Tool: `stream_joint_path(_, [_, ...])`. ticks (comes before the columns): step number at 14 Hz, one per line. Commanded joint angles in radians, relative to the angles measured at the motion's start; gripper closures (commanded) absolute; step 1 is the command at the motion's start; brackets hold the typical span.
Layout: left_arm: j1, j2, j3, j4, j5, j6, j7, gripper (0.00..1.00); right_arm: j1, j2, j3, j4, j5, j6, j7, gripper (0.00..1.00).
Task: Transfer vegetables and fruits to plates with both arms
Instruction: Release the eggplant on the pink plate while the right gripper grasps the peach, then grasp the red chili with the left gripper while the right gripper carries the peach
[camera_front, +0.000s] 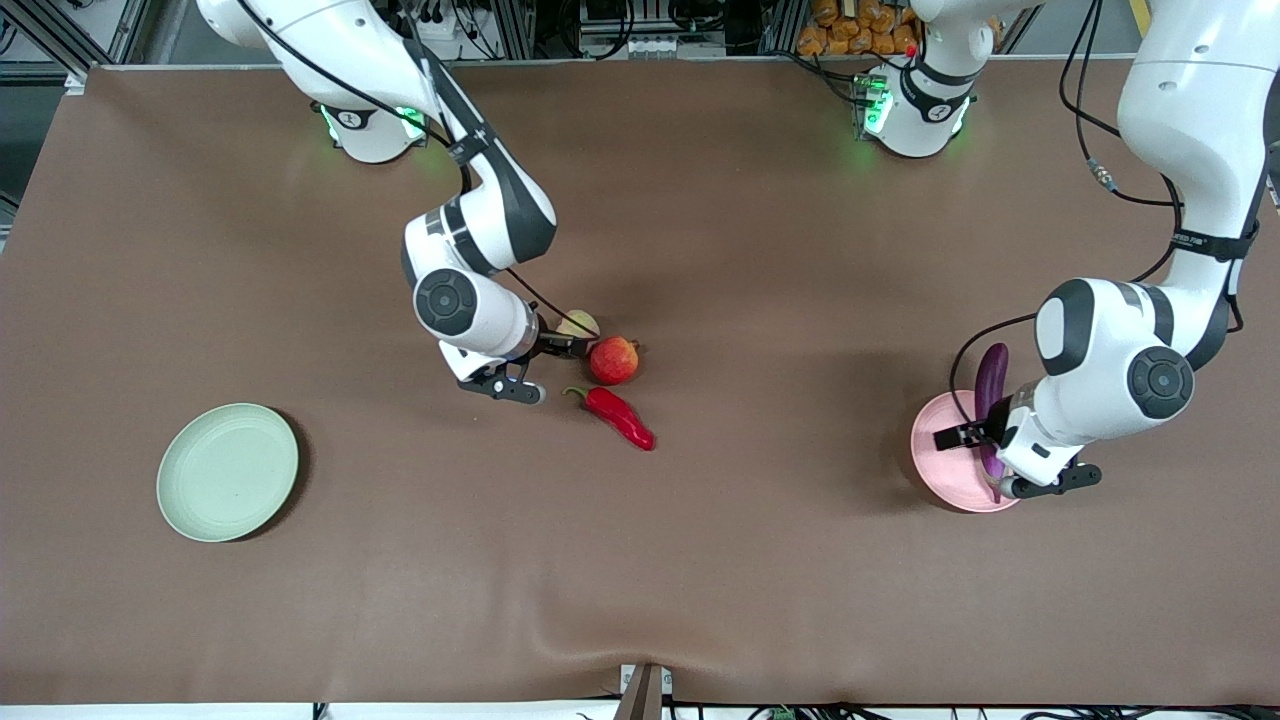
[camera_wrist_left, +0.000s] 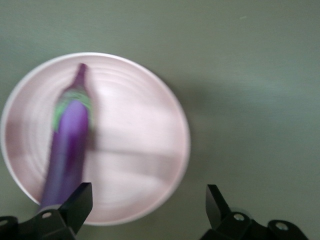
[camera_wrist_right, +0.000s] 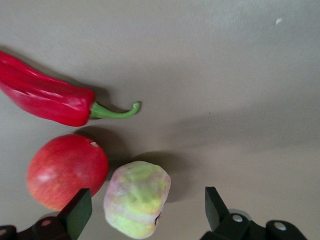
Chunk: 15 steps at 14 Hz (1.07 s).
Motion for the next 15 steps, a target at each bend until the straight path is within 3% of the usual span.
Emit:
stream_joint_path(1, [-0.020,-0.010,-0.068,0.037,-0.018,-0.043,-0.177,0.00,0.038,-0.015,-0.009,-0.047,0.020,0.032,0.039,0.00])
stream_joint_path(10, [-0.359,0.143,-0.069,0.253,-0.013,-0.031,-0.693,0.00,0.130,0.028,-0.010,-0.068,0.020,0.131,0.111,0.00])
stream_joint_path(12, [-0.422,0.190,-0.062,0.313,-0.012,-0.005,-0.779,0.00,0.129,0.039,-0.010,-0.075,0.014,0.150,0.096,0.37])
stream_joint_path(13, [-0.445,0.206,-0.052,0.321,-0.012,0.021,-0.811,0.00,0.118,0.039,-0.010,-0.073,0.012,0.142,0.089,0.78])
stream_joint_path(14, [-0.469,0.214,-0.038,0.321,-0.012,0.051,-0.824,0.00,0.112,0.034,-0.010,-0.073,0.012,0.127,0.088,0.94])
stream_joint_path(15, [-0.492,0.227,-0.030,0.321,-0.013,0.080,-0.824,0.00,0.106,0.031,-0.010,-0.071,0.012,0.096,0.088,1.00])
